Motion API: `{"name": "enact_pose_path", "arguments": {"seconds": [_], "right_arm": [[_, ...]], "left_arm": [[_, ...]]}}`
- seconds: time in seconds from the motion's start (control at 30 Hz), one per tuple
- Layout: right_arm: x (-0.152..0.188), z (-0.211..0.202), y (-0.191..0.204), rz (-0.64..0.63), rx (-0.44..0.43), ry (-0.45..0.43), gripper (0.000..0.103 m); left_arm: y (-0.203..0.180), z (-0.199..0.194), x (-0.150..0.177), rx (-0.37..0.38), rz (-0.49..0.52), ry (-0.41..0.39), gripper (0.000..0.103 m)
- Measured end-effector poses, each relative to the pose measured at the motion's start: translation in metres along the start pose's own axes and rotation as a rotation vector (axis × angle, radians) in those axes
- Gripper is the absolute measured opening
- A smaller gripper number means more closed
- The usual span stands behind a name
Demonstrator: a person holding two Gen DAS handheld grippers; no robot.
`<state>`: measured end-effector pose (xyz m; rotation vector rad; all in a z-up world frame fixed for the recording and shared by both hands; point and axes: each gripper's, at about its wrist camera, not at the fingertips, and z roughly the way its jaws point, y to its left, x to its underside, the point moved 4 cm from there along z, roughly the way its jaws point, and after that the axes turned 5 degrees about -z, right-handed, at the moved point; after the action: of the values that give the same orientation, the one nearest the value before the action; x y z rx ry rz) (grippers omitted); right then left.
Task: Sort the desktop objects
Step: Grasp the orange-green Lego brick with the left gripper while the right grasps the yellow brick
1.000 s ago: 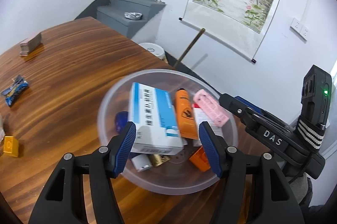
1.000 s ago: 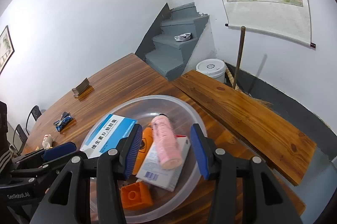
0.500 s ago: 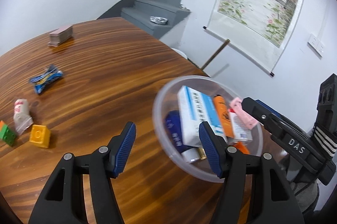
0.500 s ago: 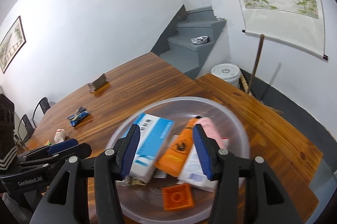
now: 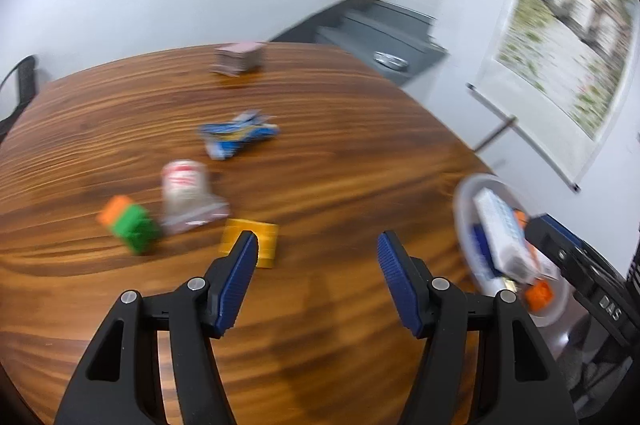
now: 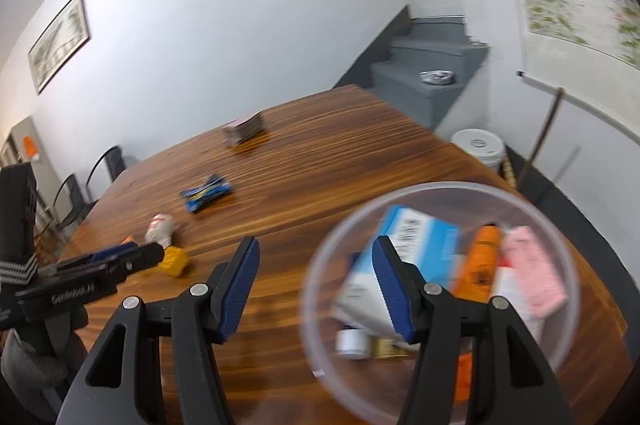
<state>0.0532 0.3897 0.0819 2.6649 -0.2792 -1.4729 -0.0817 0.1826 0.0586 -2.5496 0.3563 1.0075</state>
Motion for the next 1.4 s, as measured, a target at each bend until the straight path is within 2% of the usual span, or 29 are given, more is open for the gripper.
{"name": "enact_pose_path", "arguments": {"seconds": [0.2,0.43,0.57,0.8,0.93,1.1,1.4], "right_arm": [[0.001,0.022,0.049,-0.078,-0.086,0.046,0.065],[0.008,0.060,0.098,-0.142,-0.189,0.169,0.066],[0.011,0.076,0.124,-0.191,-0.209,0.216,0.067],[0.008,0.099,0.159,-0.227,-0.228,0.237,0.067],[0.011,0.112,0.174,-0.237,-0.244,0.253,0.067],[0.017,0.120,0.173,-0.238,-0.246,0.269,0.067],[0.022,0.127,0.166,-0.223,-0.242,0.288,0.067]], "left_arm": [[0.063,-0.007,-0.007,-0.100,-0.072,-0.026,0.066],[0.123,-0.011,-0.008,-0.176,-0.133,-0.033,0.066],[0.158,-0.013,-0.009,-0.207,-0.179,-0.042,0.067],[0.204,-0.008,-0.011,-0.234,-0.233,-0.029,0.068],[0.208,0.004,-0.013,-0.227,-0.231,-0.002,0.068],[0.197,0.012,-0.016,-0.167,-0.210,0.022,0.068],[0.161,0.031,-0.021,-0.116,-0.109,0.049,0.068]]}}
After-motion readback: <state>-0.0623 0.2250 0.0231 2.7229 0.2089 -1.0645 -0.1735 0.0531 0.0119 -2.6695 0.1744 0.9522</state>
